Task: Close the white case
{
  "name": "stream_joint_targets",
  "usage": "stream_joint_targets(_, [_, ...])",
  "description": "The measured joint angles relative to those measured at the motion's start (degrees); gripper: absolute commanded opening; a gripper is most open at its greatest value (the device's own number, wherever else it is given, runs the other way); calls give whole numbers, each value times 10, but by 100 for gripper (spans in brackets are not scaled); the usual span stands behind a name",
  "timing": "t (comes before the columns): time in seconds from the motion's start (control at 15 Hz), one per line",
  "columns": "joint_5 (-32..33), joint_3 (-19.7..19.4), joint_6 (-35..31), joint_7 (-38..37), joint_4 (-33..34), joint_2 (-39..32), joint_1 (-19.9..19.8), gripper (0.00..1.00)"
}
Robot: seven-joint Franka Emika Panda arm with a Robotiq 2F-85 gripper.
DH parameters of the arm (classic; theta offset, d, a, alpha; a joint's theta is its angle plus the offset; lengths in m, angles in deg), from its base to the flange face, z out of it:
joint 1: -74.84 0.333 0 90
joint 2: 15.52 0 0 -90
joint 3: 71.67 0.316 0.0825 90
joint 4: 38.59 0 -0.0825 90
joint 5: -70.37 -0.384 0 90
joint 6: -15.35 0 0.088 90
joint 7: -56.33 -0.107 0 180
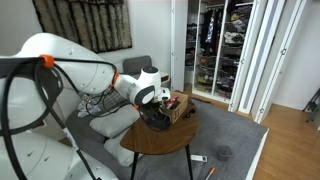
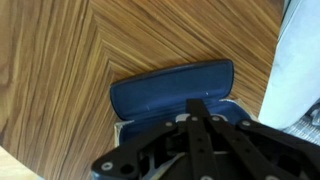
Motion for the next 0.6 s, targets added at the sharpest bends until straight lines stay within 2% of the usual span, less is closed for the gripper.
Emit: stream_joint_targets(0.6, [-1,-12,-126,56,3,-22,31,0])
